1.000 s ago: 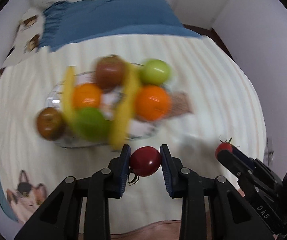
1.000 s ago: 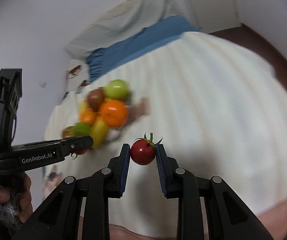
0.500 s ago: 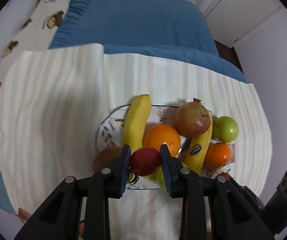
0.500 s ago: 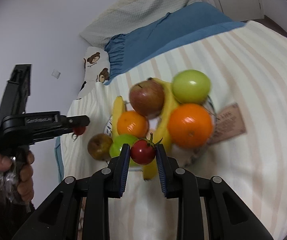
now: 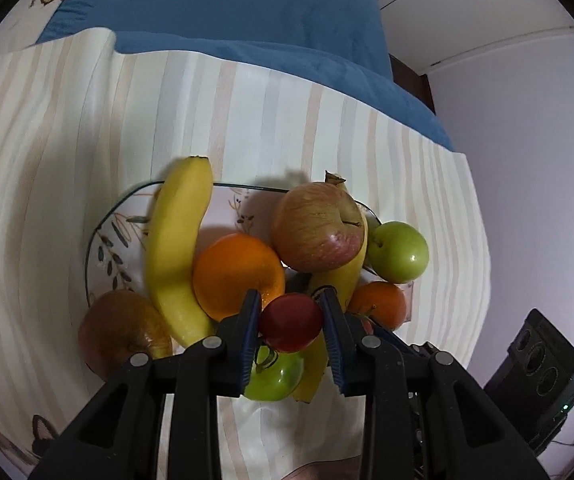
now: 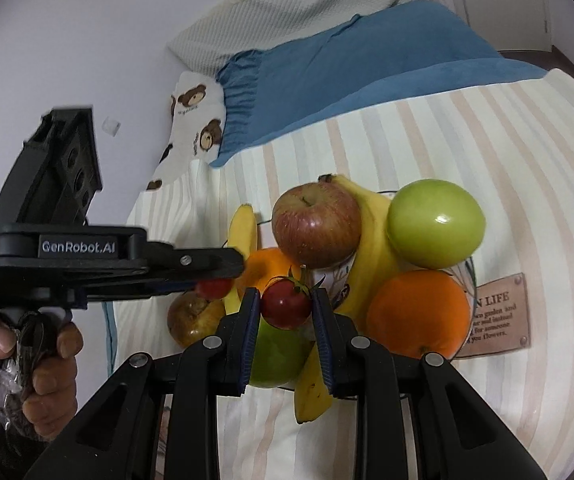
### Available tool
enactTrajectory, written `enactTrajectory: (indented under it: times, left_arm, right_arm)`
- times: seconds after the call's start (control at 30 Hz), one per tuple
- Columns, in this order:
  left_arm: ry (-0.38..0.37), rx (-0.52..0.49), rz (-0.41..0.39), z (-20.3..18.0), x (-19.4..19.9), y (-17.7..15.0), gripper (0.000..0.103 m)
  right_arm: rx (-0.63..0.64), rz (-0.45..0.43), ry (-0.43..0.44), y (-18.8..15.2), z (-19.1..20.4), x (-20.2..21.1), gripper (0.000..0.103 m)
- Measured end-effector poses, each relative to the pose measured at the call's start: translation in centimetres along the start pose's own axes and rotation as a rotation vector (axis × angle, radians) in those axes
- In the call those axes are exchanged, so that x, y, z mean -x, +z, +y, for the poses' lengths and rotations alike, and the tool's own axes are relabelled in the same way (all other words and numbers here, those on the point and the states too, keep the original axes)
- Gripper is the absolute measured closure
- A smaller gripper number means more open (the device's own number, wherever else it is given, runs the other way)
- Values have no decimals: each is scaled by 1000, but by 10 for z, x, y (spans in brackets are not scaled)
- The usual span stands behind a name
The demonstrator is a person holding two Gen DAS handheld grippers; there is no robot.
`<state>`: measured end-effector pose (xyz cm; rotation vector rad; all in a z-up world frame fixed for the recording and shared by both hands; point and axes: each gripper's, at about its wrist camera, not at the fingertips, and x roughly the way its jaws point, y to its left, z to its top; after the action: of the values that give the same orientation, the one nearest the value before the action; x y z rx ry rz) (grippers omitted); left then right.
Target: Organize fruits
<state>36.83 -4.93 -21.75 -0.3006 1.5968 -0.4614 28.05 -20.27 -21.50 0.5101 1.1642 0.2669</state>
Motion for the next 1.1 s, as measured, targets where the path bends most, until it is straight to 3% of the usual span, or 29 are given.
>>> enactTrajectory:
  times: [0.03, 0.13, 0.2, 0.3, 0.47, 0.73, 0.9, 1.1]
  left_arm:
    - [10, -8, 1, -2, 0, 1, 70]
    - [67, -57, -23, -11, 5, -1, 58]
    - [93, -80, -56, -15, 12, -3, 41]
    - [164, -104, -132, -20, 26, -8, 25]
    - [324, -137, -230, -18, 43, -25, 10]
    - [467, -144, -248, -3, 32, -59, 4]
    - [492, -141, -278, -3, 36, -76, 4]
    - [495, -124, -321, -6, 54, -90, 4]
  right_arm:
    - [0, 5, -14, 1, 0, -1, 72]
    - [-17, 3, -38, 3, -3, 2, 34]
    - [-28, 2, -45, 4, -5, 8, 32]
    - [-19, 0, -108, 6, -2, 16, 28]
    - [18, -8, -251, 3, 4, 35, 10]
    - [43, 0, -376, -6, 4, 47, 3]
    - [60, -22, -458, -12, 10, 52, 2]
    - [64, -38, -472, -18, 17, 66, 2]
